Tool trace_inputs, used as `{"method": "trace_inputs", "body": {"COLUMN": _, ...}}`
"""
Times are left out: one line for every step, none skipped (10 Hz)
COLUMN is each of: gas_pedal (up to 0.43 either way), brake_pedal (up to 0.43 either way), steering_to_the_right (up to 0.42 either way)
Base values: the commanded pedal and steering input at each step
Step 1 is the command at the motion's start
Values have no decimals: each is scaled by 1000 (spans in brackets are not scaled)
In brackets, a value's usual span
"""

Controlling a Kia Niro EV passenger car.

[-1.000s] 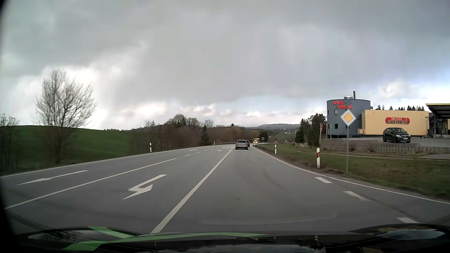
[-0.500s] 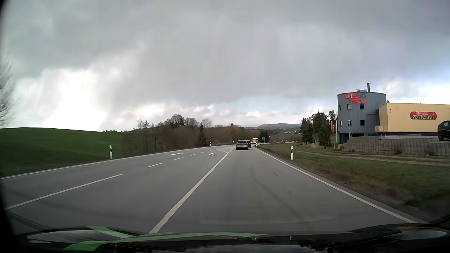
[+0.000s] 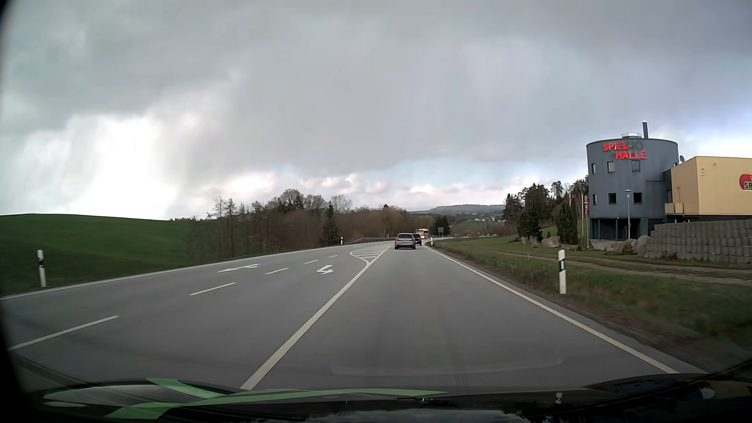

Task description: Follow the waypoints while adhering to traffic rules and regulations

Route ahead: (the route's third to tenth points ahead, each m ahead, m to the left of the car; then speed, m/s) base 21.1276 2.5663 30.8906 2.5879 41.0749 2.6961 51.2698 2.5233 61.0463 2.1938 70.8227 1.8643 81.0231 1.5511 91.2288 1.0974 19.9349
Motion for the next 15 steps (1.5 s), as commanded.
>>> {"method": "trace_inputs", "body": {"gas_pedal": 0, "brake_pedal": 0, "steering_to_the_right": 0}}
{"method": "trace_inputs", "body": {"gas_pedal": 0, "brake_pedal": 0, "steering_to_the_right": 0}}
{"method": "trace_inputs", "body": {"gas_pedal": 0, "brake_pedal": 0, "steering_to_the_right": 0}}
{"method": "trace_inputs", "body": {"gas_pedal": 0, "brake_pedal": 0, "steering_to_the_right": 0}}
{"method": "trace_inputs", "body": {"gas_pedal": 0, "brake_pedal": 0, "steering_to_the_right": 0}}
{"method": "trace_inputs", "body": {"gas_pedal": 0, "brake_pedal": 0, "steering_to_the_right": 0}}
{"method": "trace_inputs", "body": {"gas_pedal": 0, "brake_pedal": 0, "steering_to_the_right": 0}}
{"method": "trace_inputs", "body": {"gas_pedal": 0, "brake_pedal": 0, "steering_to_the_right": 0}}
{"method": "trace_inputs", "body": {"gas_pedal": 0, "brake_pedal": 0, "steering_to_the_right": 0}}
{"method": "trace_inputs", "body": {"gas_pedal": 0, "brake_pedal": 0, "steering_to_the_right": 0}}
{"method": "trace_inputs", "body": {"gas_pedal": 0, "brake_pedal": 0, "steering_to_the_right": 0}}
{"method": "trace_inputs", "body": {"gas_pedal": 0, "brake_pedal": 0, "steering_to_the_right": 0}}
{"method": "trace_inputs", "body": {"gas_pedal": 0, "brake_pedal": 0, "steering_to_the_right": 0}}
{"method": "trace_inputs", "body": {"gas_pedal": 0, "brake_pedal": 0, "steering_to_the_right": 0}}
{"method": "trace_inputs", "body": {"gas_pedal": 0, "brake_pedal": 0, "steering_to_the_right": 0}}
